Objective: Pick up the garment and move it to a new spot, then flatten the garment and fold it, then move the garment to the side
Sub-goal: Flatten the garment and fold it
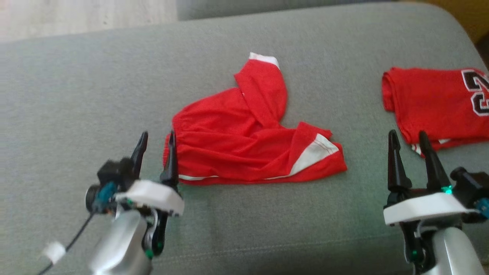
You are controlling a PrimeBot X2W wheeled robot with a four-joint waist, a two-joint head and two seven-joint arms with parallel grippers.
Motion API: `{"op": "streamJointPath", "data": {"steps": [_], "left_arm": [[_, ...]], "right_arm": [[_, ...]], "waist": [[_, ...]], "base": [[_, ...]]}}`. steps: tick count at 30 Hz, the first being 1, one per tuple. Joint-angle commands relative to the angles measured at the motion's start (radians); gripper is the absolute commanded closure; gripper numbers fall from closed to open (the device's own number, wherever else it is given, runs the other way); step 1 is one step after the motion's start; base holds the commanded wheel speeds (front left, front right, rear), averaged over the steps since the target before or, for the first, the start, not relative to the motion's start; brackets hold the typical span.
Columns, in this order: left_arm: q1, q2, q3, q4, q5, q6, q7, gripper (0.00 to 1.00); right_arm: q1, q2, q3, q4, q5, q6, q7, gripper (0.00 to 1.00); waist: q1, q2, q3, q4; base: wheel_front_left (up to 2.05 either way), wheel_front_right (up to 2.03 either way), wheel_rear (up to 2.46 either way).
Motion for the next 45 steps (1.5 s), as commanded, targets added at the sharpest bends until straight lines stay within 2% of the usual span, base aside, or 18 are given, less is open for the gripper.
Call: {"op": "streamJointPath", "data": {"steps": [1,12,19,28,45], "left_arm": [[0.02,0.032,0.043,-0.076,0.012,0.015,-0.011,0.0],[0.278,0.038,0.08,-0.305,0.039,0.065,-0.012,0.0],[0.397,0.033,0.096,-0.373,0.055,0.104,-0.012,0.0],[0.432,0.037,0.089,-0.414,0.068,0.13,-0.009,0.0],[0.431,0.061,0.074,-0.427,0.07,0.149,0.039,0.0]], "right_arm": [[0.008,-0.004,0.016,-0.027,-0.002,0.007,-0.011,0.0],[0.099,-0.004,0.013,-0.015,-0.018,0.007,-0.032,0.0],[0.133,-0.004,0.038,0.001,-0.045,0.007,-0.052,0.0],[0.13,-0.004,0.067,0.033,-0.066,0.007,-0.066,0.0],[0.107,-0.004,0.071,0.097,-0.092,0.007,-0.051,0.0]], "waist": [[0.0001,0.0,-0.041,0.029],[0.0001,0.0,-0.152,0.075],[0.0001,0.0,-0.195,0.087],[0.0001,0.0,-0.217,0.089],[0.0001,0.0,-0.204,0.09]], "base": [[0.0,0.0,0.0],[0.0,0.0,0.0],[0.0,0.0,0.0],[0.0,0.0,0.0],[0.0,0.0,0.0]]}}
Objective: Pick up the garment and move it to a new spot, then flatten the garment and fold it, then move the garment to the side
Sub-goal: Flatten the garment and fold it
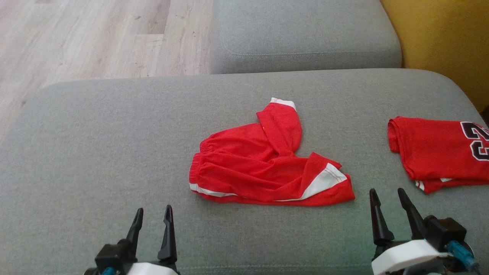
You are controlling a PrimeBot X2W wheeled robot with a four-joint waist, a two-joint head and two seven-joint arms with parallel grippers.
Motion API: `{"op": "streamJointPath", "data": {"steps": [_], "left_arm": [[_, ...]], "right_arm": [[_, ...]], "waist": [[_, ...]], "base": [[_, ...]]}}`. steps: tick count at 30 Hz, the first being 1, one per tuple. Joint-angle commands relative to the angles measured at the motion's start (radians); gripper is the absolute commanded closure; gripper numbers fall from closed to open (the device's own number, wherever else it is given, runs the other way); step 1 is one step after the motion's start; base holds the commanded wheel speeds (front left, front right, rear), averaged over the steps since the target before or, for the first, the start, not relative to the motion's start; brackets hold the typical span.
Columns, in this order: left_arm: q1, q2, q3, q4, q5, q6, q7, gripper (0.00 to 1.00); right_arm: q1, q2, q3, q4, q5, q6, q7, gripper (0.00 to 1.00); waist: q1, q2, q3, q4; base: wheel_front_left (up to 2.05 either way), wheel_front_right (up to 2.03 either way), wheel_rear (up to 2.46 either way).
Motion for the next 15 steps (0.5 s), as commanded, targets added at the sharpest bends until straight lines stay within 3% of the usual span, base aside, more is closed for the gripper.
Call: {"op": "streamJointPath", "data": {"steps": [1,15], "left_arm": [[-0.04,0.017,0.03,-0.036,0.009,0.005,0.005,0.0],[-0.057,0.039,0.013,-0.036,0.012,0.007,0.048,0.0]], "right_arm": [[-0.049,-0.005,0.025,-0.028,-0.01,0.007,-0.004,0.0],[-0.056,-0.005,0.022,-0.021,-0.009,0.007,-0.006,0.0]], "waist": [[-0.0001,0.0,0.002,0.001],[-0.0001,0.0,0.007,0.003]], "base": [[0.0,0.0,0.0],[0.0,0.0,0.0]]}}
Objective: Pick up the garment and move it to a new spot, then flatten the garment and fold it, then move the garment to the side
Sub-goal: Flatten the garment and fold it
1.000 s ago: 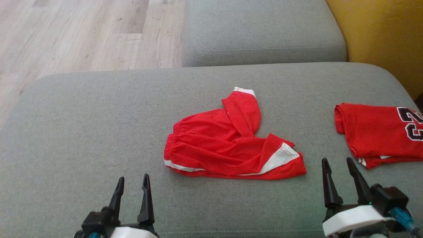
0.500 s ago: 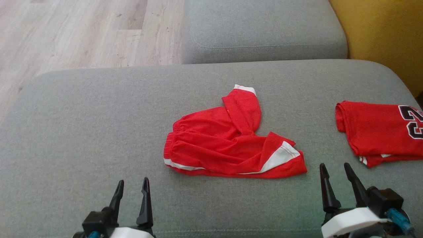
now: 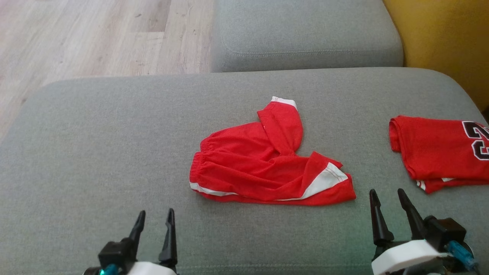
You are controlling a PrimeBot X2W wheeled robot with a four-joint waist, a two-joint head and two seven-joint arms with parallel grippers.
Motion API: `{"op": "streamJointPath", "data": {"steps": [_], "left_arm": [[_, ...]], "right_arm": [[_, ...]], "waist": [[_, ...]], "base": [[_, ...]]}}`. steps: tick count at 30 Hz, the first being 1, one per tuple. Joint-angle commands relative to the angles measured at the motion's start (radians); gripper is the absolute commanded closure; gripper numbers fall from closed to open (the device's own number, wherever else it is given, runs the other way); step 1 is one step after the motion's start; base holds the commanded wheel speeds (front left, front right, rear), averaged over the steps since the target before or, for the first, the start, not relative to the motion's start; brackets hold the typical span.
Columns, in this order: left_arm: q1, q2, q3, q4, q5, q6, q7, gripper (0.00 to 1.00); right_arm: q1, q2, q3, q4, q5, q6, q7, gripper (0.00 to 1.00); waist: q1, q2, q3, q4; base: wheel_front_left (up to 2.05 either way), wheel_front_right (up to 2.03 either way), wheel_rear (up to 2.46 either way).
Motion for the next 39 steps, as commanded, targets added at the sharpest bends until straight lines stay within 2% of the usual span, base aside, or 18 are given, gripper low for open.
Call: {"op": "streamJointPath", "data": {"steps": [1,6,13,24,30,39], "left_arm": [[-0.062,0.017,0.023,-0.027,0.013,0.0,0.002,0.0],[-0.136,0.027,-0.026,0.026,0.026,-0.045,0.074,0.0],[-0.275,0.02,-0.072,0.216,0.045,-0.109,0.124,0.0],[-0.466,-0.006,-0.087,0.463,0.068,-0.16,0.06,0.0],[-0.511,-0.021,-0.117,0.518,0.077,-0.211,0.013,0.0],[-0.541,-0.027,-0.155,0.56,0.091,-0.243,-0.008,0.0]], "right_arm": [[-0.055,-0.005,0.022,-0.03,-0.009,0.007,-0.006,0.0],[-0.063,-0.005,0.025,-0.039,-0.014,0.007,0.001,0.0],[-0.083,-0.005,0.047,-0.056,-0.019,0.007,0.015,0.0],[-0.12,-0.005,0.051,-0.082,-0.028,0.007,0.022,0.0],[-0.133,-0.005,0.046,-0.075,-0.028,0.007,0.019,0.0],[-0.138,-0.005,0.046,-0.073,-0.03,0.007,0.017,0.0]], "waist": [[0.0,0.0,0.003,0.0],[0.0,0.0,0.025,-0.002],[0.0,0.0,0.076,-0.03],[0.0,0.0,0.178,-0.068],[0.0,0.0,0.194,-0.072],[0.0,0.0,0.198,-0.08]], "base": [[0.0,0.0,0.0],[0.0,0.0,0.0],[0.0,0.0,0.0],[0.0,0.0,0.0],[0.0,0.0,0.0],[0.0,0.0,0.0]]}}
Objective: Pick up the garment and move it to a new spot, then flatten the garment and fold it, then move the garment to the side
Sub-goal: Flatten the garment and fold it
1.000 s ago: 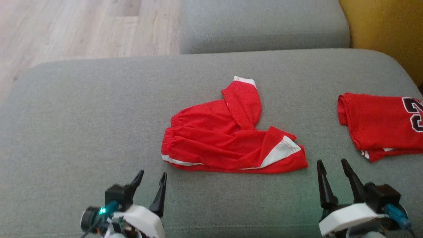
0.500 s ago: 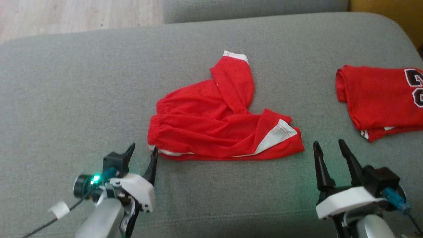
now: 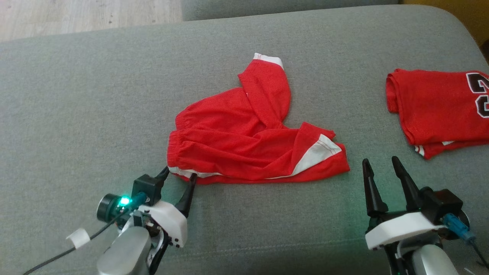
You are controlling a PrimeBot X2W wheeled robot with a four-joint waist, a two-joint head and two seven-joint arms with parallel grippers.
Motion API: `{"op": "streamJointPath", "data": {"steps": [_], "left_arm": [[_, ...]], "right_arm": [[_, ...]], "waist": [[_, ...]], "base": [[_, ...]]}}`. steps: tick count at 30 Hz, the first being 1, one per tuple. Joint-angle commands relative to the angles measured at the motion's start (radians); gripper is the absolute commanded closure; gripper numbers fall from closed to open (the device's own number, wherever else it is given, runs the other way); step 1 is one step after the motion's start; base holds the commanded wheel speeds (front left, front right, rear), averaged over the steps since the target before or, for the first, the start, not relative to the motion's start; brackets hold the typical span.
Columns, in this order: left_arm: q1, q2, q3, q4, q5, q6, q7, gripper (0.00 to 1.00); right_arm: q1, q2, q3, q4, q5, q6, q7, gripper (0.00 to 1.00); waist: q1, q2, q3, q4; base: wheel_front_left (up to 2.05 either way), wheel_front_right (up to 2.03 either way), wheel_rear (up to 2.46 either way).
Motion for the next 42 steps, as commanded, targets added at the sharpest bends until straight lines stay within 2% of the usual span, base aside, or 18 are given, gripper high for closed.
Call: {"op": "streamJointPath", "data": {"steps": [1,9,10,12,14,15,17,18,19,22,31,42], "left_arm": [[-0.06,0.014,0.023,-0.016,0.005,-0.009,-0.013,0.0],[-0.089,0.014,-0.003,0.019,0.006,-0.029,-0.036,0.0],[-0.091,0.012,-0.004,0.021,0.005,-0.03,-0.039,0.04],[-0.089,0.009,-0.007,0.021,-0.002,-0.034,-0.046,0.24],[-0.085,0.008,-0.008,0.018,-0.009,-0.037,-0.052,0.53],[-0.082,0.007,-0.009,0.015,-0.013,-0.039,-0.056,0.61],[-0.078,0.005,-0.01,0.007,-0.021,-0.041,-0.062,0.87],[-0.076,0.004,-0.009,0.003,-0.025,-0.042,-0.066,0.96],[-0.074,0.003,-0.008,-0.002,-0.028,-0.042,-0.069,1.0],[-0.066,-0.001,-0.003,-0.021,-0.039,-0.042,-0.078,1.0],[-0.053,-0.014,-0.015,-0.076,-0.041,-0.031,-0.086,1.0],[-0.064,-0.026,-0.023,-0.113,-0.043,-0.018,-0.09,1.0]], "right_arm": [[-0.037,-0.005,0.021,-0.03,-0.006,0.007,-0.004,0.0],[-0.038,-0.005,0.022,-0.03,-0.007,0.007,-0.003,0.0],[-0.04,-0.005,0.025,-0.029,-0.009,0.007,0.001,0.0],[-0.056,-0.005,0.04,-0.029,-0.02,0.007,0.014,0.0],[-0.081,-0.005,0.052,-0.026,-0.044,0.007,0.031,0.0],[-0.095,-0.005,0.06,-0.019,-0.058,0.007,0.044,0.0],[-0.125,-0.005,0.071,-0.002,-0.086,0.007,0.065,0.0],[-0.139,-0.005,0.079,0.009,-0.096,0.007,0.077,0.0],[-0.153,-0.005,0.086,0.022,-0.104,0.007,0.091,0.0],[-0.197,-0.008,0.115,0.078,-0.134,0.007,0.138,0.0],[-0.351,-0.091,0.222,0.262,-0.131,0.007,0.243,0.0],[-0.503,-0.216,0.474,0.359,0.074,0.007,0.359,0.0]], "waist": [[-0.0001,0.0,0.001,-0.002],[-0.0001,0.0,0.004,-0.014],[-0.0001,0.0,0.004,-0.014],[-0.0001,0.0,0.006,-0.014],[-0.0001,0.0,0.006,-0.013],[-0.0001,0.0,0.006,-0.012],[-0.0001,0.0,0.006,-0.005],[-0.0001,0.0,0.006,-0.001],[-0.0001,0.0,0.006,0.002],[-0.0001,0.0,0.005,0.013],[-0.0001,0.0,0.021,0.049],[-0.0001,0.0,0.052,0.071]], "base": [[0.0,0.0,0.0],[0.0,0.0,0.0],[0.0,0.0,0.0],[0.0,0.0,0.0],[0.0,0.0,0.0],[0.0,0.0,0.0],[0.0,0.0,0.0],[0.0,0.0,0.0],[0.0,0.0,0.0],[0.0,0.0,0.0],[0.0,0.0,0.0],[0.0,0.0,0.0]]}}
